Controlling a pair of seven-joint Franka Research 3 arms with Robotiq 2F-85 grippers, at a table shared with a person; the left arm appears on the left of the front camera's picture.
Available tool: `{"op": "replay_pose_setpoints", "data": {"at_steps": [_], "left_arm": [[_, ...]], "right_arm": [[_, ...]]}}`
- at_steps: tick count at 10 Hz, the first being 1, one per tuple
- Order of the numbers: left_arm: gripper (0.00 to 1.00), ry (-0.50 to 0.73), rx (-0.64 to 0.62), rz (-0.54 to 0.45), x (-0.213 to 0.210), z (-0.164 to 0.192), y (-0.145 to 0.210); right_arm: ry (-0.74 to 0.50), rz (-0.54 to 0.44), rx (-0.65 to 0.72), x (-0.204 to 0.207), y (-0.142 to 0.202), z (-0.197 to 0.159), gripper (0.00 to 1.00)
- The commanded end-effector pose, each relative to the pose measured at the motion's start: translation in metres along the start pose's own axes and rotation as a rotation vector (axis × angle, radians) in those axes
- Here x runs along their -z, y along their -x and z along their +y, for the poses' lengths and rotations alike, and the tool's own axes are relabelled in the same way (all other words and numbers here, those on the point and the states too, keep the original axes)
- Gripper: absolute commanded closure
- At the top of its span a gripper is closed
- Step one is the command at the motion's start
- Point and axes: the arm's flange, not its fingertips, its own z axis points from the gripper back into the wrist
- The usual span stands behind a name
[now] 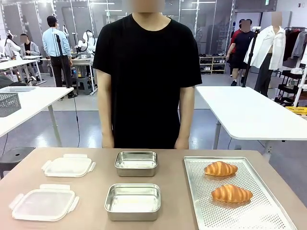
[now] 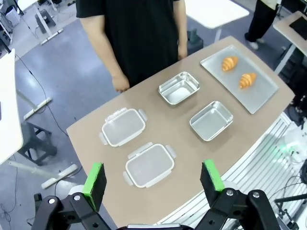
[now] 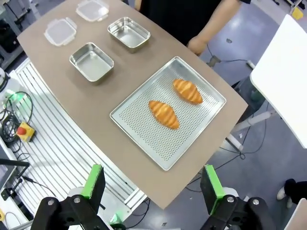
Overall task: Place the bread into the airtight container.
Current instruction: Pick up a Butter Roll and place it into an empty Airtight Container.
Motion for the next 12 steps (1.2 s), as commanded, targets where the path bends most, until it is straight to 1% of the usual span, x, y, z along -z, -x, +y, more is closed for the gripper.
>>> {"op": "replay_pose_setpoints", "data": {"at_steps": [1,2,3,8,9,10,11,12], "left_arm": [[0.0,0.031,0.025,-0.003,0.008,-0.002,0.012],[0.0,0.013,0.026,-0.019,0.009,-0.002,0.014],[0.0,0.003,0.0,-0.011,-0.004,0.0,0.006],[0.0,0.003,0.0,-0.011,-0.004,0.0,0.006],[0.0,0.003,0.0,-0.011,-0.004,0.0,0.006],[0.0,0.003,0.0,-0.011,-0.004,0.0,0.006],[0.0,0.003,0.0,-0.011,-0.004,0.0,0.006],[0.0,0.003,0.0,-0.011,-0.004,0.0,0.006]], "right_arm": [[0.021,0.012,-0.012,0.013,0.006,-0.003,0.0],[0.02,0.009,0.004,0.019,0.005,-0.006,0.0],[0.003,0.001,0.002,0.001,0.004,0.0,0.0],[0.007,-0.001,0.004,0.002,0.004,-0.001,0.0],[-0.021,0.092,-0.163,0.007,-0.003,0.005,0.0],[0.008,0.195,-0.498,0.031,-0.011,0.01,0.0],[0.017,0.254,-0.672,0.052,-0.015,0.01,0.0],[-0.068,0.336,-0.785,0.077,-0.023,0.008,0.0]]}}
